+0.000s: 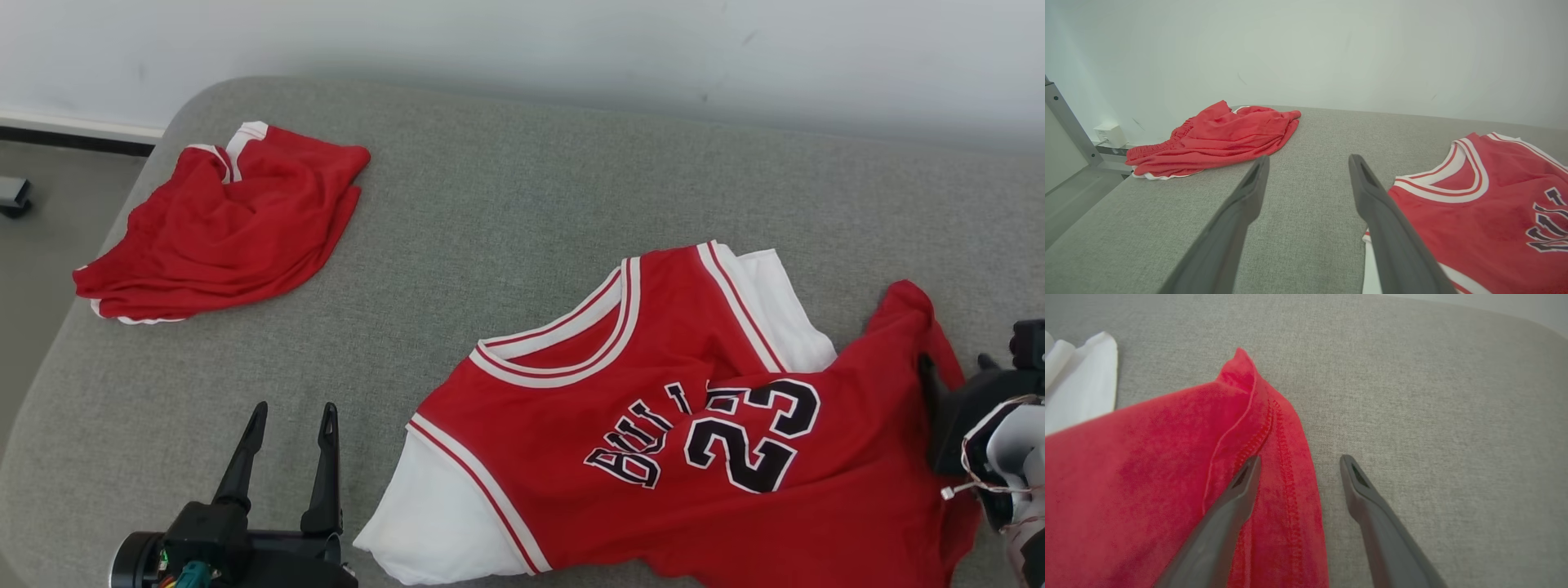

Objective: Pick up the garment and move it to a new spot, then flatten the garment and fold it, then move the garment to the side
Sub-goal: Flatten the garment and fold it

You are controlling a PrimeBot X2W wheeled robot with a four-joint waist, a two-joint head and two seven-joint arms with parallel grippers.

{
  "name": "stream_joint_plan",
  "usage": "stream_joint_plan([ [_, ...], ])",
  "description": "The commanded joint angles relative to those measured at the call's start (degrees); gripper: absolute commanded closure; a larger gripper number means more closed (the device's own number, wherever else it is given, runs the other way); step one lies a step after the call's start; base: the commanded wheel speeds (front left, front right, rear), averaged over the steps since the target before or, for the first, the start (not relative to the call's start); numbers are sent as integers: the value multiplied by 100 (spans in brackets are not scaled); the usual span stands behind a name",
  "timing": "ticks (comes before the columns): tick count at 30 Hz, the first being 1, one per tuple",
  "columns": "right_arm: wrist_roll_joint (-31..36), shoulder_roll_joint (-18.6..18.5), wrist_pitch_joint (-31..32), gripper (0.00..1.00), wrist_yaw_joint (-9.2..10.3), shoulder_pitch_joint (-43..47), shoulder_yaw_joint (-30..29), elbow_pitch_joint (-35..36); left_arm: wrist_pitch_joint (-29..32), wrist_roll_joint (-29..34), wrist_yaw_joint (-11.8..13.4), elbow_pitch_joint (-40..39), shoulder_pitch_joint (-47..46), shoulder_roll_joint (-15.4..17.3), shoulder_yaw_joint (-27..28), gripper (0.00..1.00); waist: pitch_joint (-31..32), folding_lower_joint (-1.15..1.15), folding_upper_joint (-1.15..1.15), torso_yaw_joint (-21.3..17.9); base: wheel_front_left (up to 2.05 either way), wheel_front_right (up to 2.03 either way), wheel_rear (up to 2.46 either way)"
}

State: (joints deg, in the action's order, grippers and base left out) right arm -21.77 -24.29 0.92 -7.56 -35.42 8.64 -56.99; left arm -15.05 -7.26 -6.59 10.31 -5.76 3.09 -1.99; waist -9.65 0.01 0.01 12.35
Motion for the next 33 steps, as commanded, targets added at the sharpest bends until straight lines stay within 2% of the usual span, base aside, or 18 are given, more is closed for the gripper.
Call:
stream_joint_plan([
  [1, -53, 48, 75, 0, 15, -37, 29, -122, -19, -55, -21, 8, -51, -19, 1, 0, -81, -1, -1, 64, 0, 0, 0],
  [2, -99, 82, 147, 0, 15, -74, 54, -218, -19, -51, -23, 11, -60, -19, 8, 0, -92, -1, -1, 65, 0, 0, 0],
  [3, -156, 95, 200, 31, 14, -108, 78, -287, -19, -51, -23, 10, -74, -19, 17, 0, -104, -1, -1, 64, 0, 0, 0],
  [4, -202, 124, 201, 95, 14, -112, 113, -318, -19, -51, -22, 13, -84, -19, 28, 0, -114, -1, -1, 56, 0, 0, 0],
  [5, -233, 145, 197, 100, 14, -129, 152, -345, -19, -52, -21, 18, -94, -21, 44, 0, -120, -1, -1, 43, 0, 0, 0],
  [10, -355, 36, 87, 100, 15, -490, 331, -311, -19, -66, -27, 58, -149, -23, 39, 0, -147, -1, -1, -1, 0, 0, 0],
  [18, -220, -231, -573, 100, 15, -1524, 491, -122, -19, -140, 26, 45, -233, -23, -64, 0, -205, -1, -1, 22, 0, 0, 0],
  [23, -61, -244, -748, 100, 15, -2016, 509, -387, -19, -156, 24, 64, -258, -23, -60, 0, -230, -1, -1, 83, 0, 0, 0],
  [24, -25, -248, -704, 83, 15, -2079, 523, -494, -19, -166, 29, 66, -260, -23, -63, 0, -232, -1, -1, 93, 0, 0, 0],
  [25, -4, -234, -685, 0, 15, -2130, 548, -579, -19, -170, 32, 70, -259, -24, -70, 0, -231, -1, -1, 104, 0, 0, 0],
  [33, -78, -140, -1118, 0, 15, -1983, 577, -889, -19, -154, 79, 79, -124, -23, -73, 0, -64, -1, -1, 38, 0, 0, 0],
])
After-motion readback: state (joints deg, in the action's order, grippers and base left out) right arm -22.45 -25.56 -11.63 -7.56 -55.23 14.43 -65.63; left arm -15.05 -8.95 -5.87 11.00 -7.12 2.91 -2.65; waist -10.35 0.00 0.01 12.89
